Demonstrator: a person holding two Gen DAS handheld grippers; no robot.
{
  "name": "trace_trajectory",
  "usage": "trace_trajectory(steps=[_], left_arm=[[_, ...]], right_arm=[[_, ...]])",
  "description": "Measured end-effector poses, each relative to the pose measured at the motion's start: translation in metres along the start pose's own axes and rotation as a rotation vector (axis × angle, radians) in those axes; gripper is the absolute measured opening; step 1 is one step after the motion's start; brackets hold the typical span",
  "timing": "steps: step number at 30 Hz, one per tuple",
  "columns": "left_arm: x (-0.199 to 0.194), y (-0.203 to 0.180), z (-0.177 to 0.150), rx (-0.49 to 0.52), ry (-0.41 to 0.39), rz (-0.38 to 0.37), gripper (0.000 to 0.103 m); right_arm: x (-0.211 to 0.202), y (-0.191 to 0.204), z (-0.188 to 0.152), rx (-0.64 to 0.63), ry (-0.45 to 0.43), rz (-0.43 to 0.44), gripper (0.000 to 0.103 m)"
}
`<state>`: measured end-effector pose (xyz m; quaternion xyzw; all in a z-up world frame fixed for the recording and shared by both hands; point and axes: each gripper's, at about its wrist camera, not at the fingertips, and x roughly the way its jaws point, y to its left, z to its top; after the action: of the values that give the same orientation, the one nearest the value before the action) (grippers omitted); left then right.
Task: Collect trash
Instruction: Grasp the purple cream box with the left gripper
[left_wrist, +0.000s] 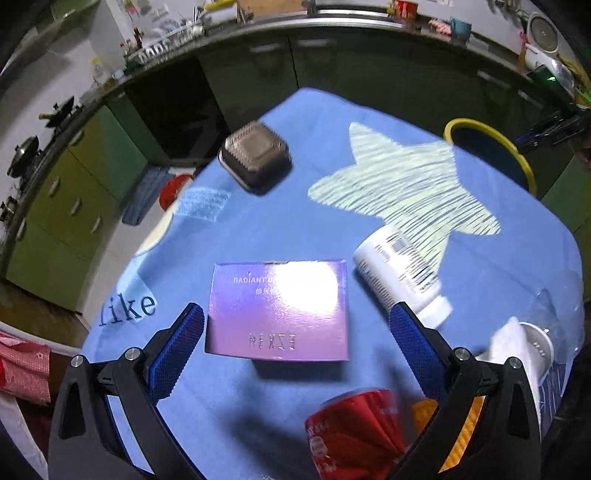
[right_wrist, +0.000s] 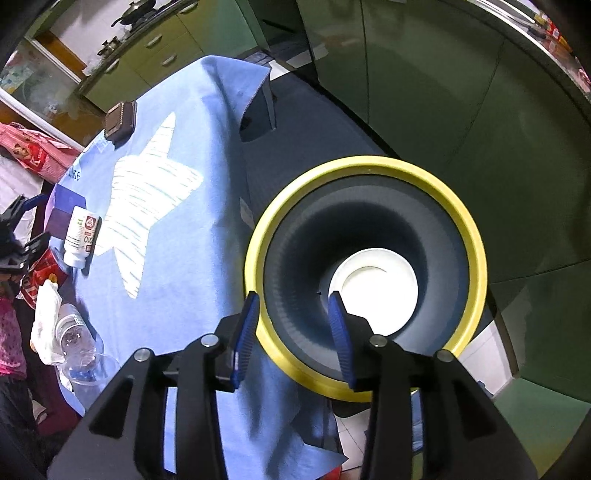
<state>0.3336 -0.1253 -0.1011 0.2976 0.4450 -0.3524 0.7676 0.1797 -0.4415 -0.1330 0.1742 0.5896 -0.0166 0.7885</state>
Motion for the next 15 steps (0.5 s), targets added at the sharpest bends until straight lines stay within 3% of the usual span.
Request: trace_trajectory(steps=[6, 9, 12, 15], left_arm=[[0.017, 0.014, -0.002, -0.059, 0.021, -0.023, 0.099], [0.019, 0.018, -0.001, -0.089, 0.016, -0.038, 0.093], [0.024, 0.021, -0.002, -0.102, 0.037, -0.058, 0.080], [0.024, 0.022, -0.002, -0.112, 0.028, -0.066, 0.079]], right_arm=[[0.007, 0.005, 0.001, -0.019, 0.013, 0.010, 0.039], [0.010, 0.008, 0.002, -0.022, 0.014, 0.011, 0.040], [0.012, 0.009, 0.002, -0.020, 0.014, 0.016, 0.045], [0.013, 0.012, 0.000, -0.024, 0.014, 0.017, 0.045]])
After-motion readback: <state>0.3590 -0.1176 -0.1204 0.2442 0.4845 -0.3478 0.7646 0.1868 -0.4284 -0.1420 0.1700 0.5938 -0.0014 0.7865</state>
